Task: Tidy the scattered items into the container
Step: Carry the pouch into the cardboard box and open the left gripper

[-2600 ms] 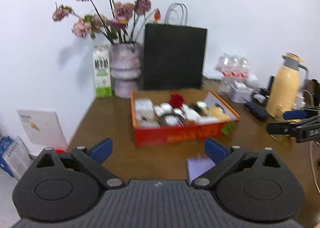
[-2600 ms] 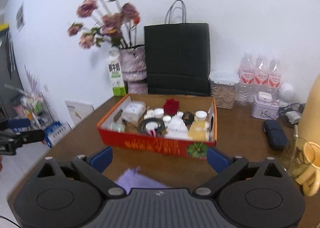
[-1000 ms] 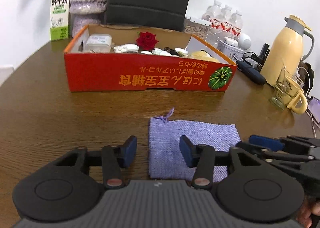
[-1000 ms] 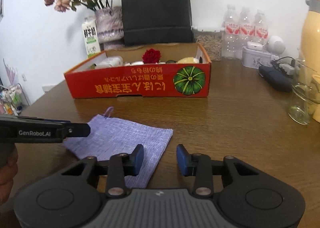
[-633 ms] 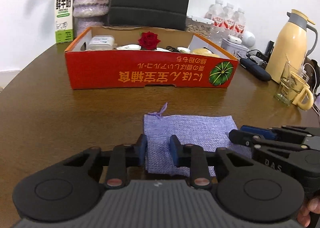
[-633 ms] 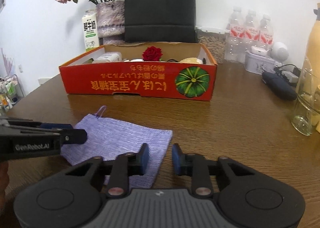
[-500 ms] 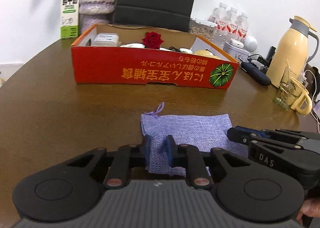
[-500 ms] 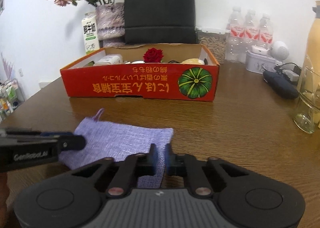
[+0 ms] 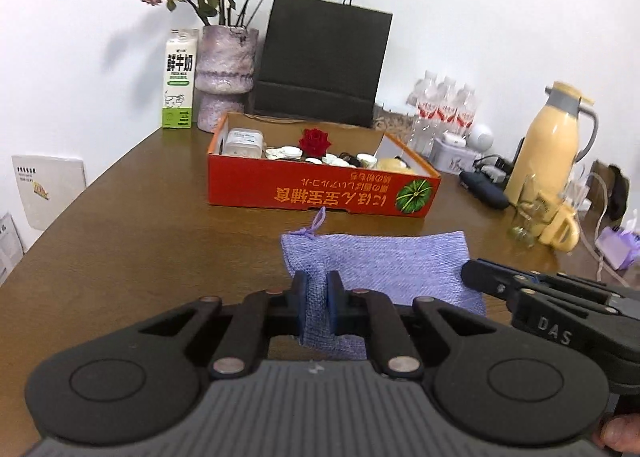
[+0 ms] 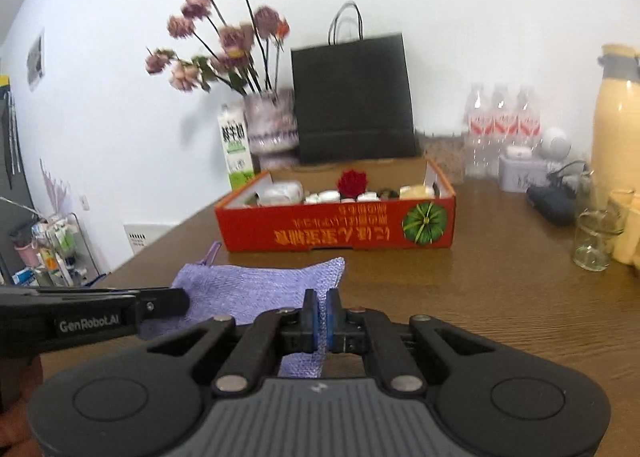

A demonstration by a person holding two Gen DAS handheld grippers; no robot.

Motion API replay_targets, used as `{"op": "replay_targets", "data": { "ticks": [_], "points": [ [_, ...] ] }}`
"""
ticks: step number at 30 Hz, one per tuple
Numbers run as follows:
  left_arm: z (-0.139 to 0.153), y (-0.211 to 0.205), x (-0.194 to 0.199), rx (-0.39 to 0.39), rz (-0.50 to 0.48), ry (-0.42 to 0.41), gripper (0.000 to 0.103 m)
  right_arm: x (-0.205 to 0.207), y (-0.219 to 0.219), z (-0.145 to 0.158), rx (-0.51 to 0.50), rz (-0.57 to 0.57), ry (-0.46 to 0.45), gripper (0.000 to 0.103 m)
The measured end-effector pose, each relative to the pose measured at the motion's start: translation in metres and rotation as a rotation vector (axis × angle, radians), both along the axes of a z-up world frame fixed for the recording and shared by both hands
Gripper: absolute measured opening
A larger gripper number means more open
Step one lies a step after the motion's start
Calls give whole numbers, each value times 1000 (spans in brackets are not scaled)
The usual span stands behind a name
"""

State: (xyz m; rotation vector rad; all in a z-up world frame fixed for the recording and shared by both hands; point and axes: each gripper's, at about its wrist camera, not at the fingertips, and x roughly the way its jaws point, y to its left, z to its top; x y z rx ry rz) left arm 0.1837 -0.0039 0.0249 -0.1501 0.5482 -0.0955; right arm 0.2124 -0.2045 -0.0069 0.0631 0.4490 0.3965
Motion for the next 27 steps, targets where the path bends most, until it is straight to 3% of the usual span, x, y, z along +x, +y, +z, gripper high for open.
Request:
{"op": "replay_targets", "data": {
  "ticks": [7, 14, 19, 23, 27],
  "points": [
    [19, 6, -45, -31, -21, -33, 11, -47, -5, 24, 8, 20, -60, 3],
    [33, 5, -52, -24, -45, -65, 11, -64, -11, 34, 30, 14, -75, 3],
    [58, 12, -12, -66, -94, -72, 11, -41, -14, 54, 22, 20, -109, 3],
    [87, 16, 43, -47, -107, -96, 11, 11, -12, 84, 20, 46, -133, 3],
    [113, 19, 116, -21, -103, -82, 11, 87, 2, 113, -10, 61, -139, 3]
  ]
}}
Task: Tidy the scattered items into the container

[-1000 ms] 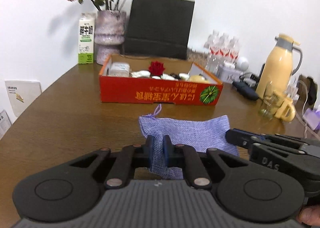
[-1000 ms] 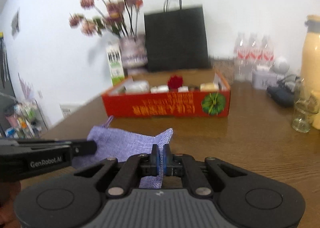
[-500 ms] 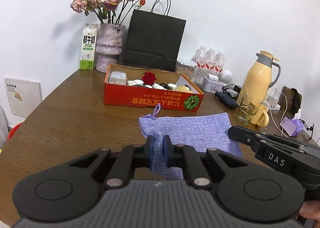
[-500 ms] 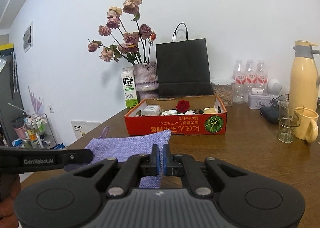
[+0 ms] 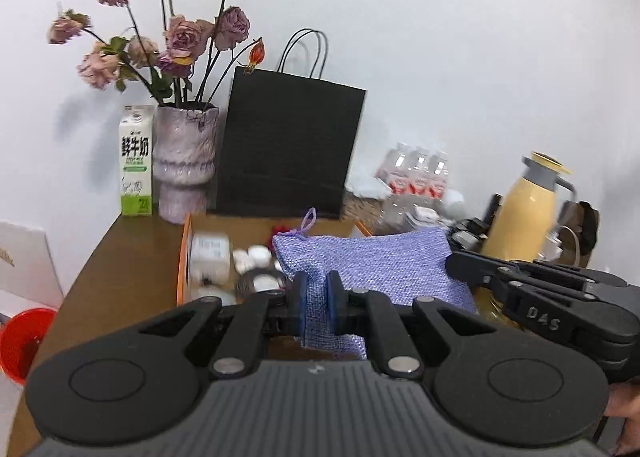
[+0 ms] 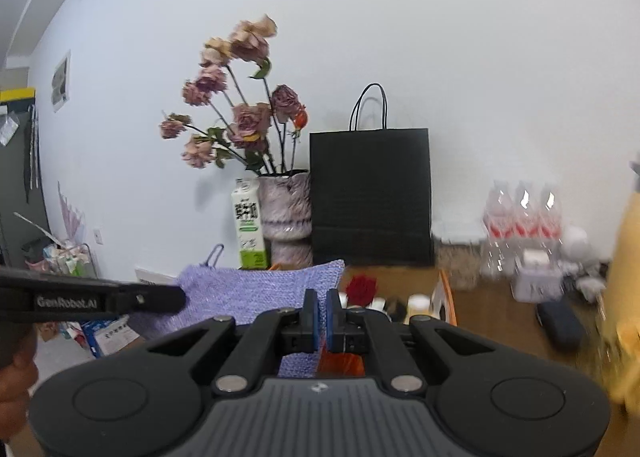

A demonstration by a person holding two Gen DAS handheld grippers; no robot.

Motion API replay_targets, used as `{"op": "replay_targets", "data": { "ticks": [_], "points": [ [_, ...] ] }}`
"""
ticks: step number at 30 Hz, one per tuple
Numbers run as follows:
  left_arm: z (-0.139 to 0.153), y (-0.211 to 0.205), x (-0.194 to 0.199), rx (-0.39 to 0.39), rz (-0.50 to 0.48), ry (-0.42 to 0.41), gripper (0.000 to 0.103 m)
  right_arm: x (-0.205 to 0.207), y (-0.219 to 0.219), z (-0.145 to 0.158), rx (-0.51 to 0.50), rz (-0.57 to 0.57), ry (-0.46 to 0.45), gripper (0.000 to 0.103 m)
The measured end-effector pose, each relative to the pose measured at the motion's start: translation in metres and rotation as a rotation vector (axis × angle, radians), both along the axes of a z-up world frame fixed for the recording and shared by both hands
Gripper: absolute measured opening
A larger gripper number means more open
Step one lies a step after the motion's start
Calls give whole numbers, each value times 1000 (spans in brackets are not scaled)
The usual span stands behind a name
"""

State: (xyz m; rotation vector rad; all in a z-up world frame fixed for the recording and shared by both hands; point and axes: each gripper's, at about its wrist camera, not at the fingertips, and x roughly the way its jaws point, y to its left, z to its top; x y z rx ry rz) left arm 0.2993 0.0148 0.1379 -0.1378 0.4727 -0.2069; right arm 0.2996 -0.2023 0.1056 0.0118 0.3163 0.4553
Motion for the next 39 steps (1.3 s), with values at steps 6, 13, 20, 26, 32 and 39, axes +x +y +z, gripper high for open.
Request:
{"op": "replay_targets", "data": {
  "ticks": [6, 13, 20, 26, 32, 39],
  "points": [
    [-9, 6, 111, 51, 48, 99, 11, 119, 26, 4, -42, 7, 102, 3],
    [-66, 6, 212, 124, 78, 248, 11, 230, 56, -43, -149, -3, 254, 3],
    [-120, 5, 254, 182, 68, 340, 12, 289, 71, -107, -228, -10, 417, 3],
    [-133, 15, 255, 194, 86, 371, 38, 307, 75, -133, -230, -30, 528, 15],
    [-99, 22, 237, 159, 108, 363, 54, 297, 65, -103, -220, -50, 478, 39],
    [-68, 26, 208, 190, 143, 345, 89, 265, 53, -52, -245, -21, 413, 73]
  ]
}}
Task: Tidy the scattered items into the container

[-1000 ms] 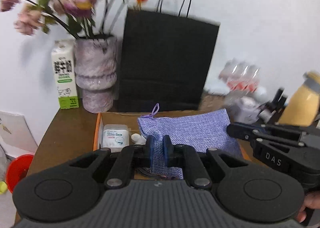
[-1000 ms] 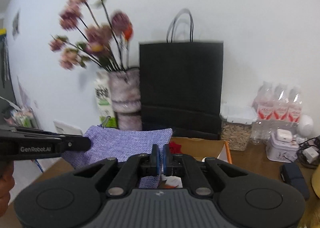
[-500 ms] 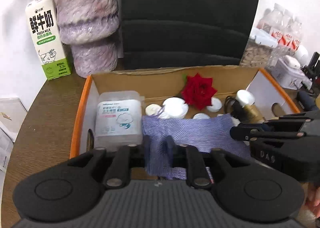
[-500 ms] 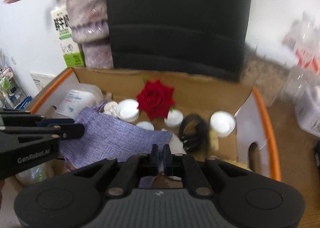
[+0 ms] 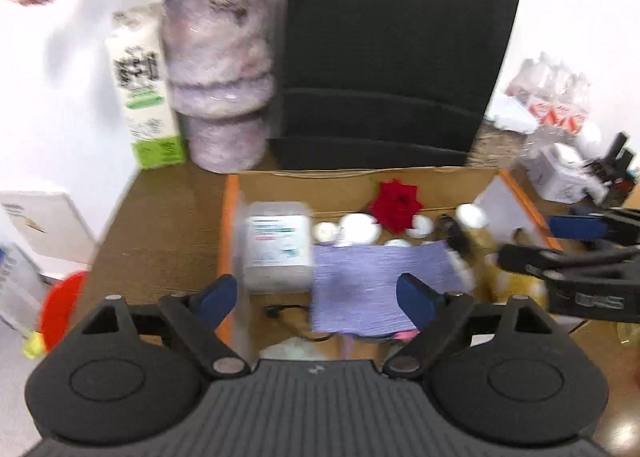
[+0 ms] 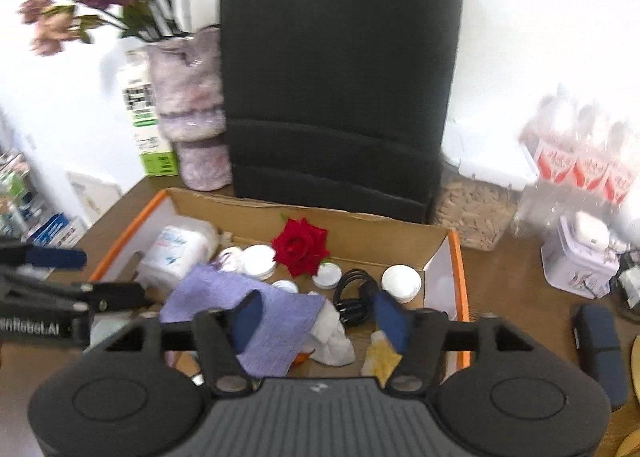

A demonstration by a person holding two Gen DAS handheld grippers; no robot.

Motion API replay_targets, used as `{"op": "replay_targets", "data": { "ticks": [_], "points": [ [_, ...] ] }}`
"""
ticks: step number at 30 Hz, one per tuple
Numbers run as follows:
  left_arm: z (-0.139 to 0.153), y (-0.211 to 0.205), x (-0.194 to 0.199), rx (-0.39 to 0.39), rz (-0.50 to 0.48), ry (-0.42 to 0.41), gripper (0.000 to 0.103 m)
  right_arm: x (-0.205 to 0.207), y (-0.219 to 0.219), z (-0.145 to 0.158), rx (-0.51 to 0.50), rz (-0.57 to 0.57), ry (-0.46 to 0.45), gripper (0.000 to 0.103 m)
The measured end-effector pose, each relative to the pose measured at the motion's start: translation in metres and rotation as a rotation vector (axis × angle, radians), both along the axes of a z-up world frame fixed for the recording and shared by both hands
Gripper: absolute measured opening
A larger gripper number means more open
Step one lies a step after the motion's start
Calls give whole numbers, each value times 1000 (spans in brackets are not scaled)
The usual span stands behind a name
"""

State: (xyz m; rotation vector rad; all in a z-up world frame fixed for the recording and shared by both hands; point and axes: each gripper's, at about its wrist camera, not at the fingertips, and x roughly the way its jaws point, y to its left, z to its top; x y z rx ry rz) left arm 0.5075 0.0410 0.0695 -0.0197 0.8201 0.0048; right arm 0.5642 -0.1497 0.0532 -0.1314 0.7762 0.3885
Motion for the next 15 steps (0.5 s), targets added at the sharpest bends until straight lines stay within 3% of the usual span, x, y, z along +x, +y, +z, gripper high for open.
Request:
{"op": "replay_targets", "data": {
  "ticks": [5, 9, 15],
  "points": [
    [1, 16, -34, -42, 59, 50, 94, -29, -26, 6, 4, -53, 30, 73],
    [18, 20, -76, -15, 72, -6, 99, -60, -53, 20, 25, -111, 13, 79],
    [31, 9, -158, 34, 22, -89, 103, -133, -58, 27, -5, -37, -52, 85]
  ]
}}
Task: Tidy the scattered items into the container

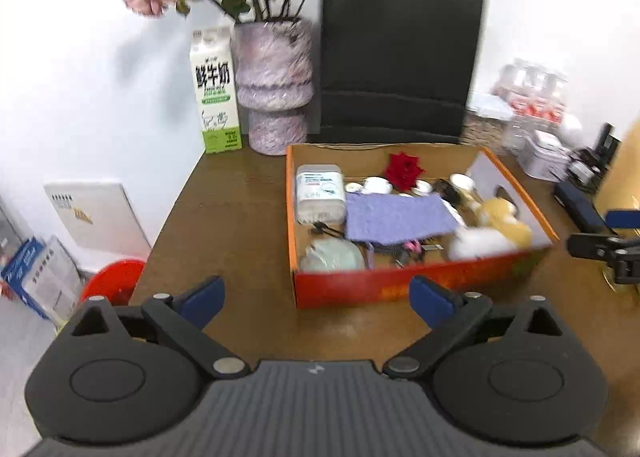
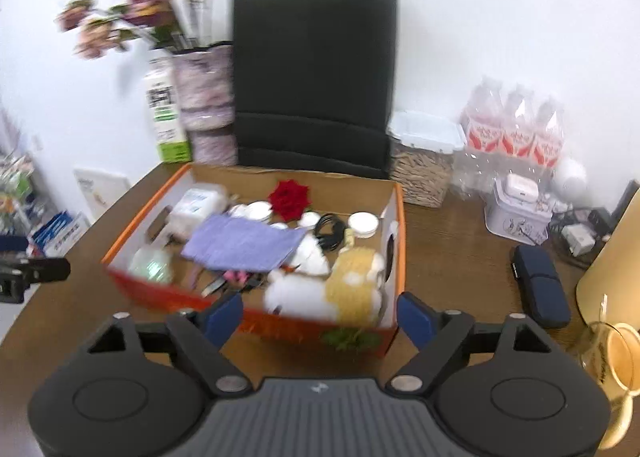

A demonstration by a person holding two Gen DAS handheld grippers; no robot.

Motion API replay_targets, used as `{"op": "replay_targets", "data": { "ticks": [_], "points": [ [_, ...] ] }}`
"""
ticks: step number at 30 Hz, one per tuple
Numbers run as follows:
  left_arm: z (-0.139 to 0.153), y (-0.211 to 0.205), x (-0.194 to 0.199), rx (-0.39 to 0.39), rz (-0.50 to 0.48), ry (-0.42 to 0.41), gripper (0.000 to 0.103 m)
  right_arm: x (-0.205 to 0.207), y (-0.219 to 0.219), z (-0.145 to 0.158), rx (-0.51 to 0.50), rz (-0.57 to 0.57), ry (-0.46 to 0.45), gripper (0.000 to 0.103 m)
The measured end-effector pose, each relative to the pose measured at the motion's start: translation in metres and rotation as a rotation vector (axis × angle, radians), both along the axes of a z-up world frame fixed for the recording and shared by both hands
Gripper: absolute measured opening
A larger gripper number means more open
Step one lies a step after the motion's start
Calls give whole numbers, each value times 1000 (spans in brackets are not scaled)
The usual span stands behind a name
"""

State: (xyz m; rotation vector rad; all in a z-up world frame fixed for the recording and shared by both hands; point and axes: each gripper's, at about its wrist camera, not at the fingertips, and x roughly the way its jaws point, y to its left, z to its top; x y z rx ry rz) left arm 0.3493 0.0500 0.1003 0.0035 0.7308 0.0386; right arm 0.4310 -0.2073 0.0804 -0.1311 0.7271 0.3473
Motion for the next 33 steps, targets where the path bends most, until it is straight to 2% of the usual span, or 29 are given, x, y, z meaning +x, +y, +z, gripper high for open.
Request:
{"op": "replay_targets", "data": {
  "ticks": [6, 10, 15, 17, 21, 25, 30, 33],
  "points": [
    [-5, -10, -68, 10, -53, -52, 103, -66, 8, -3, 47, 57, -29, 89],
    [-16, -13, -115, 30, -50, -151, 103, -110, 9, -17, 74, 65, -47, 89],
    [-34, -6, -168, -43, -29, -205, 103, -178, 1, -39, 111, 58, -85, 90],
    [-42, -7, -189, -56, 5, -205, 103, -202, 0, -50, 114, 55, -89, 90],
    [-59, -13, -225, -71, 27, -148, 103, -249, -2, -72, 154, 42, -61, 91],
    [-69, -25, -250, -70, 42, -157, 103, -281, 4, -81, 118, 29, -93, 91],
    [-74, -37, -265, -92, -64, -216, 103, -306, 7, -89, 67, 16, -156, 92],
    [-80, -44, -273, -65, -69, -244, 103, -315, 1, -92, 70, -17, -163, 92]
  ]
}}
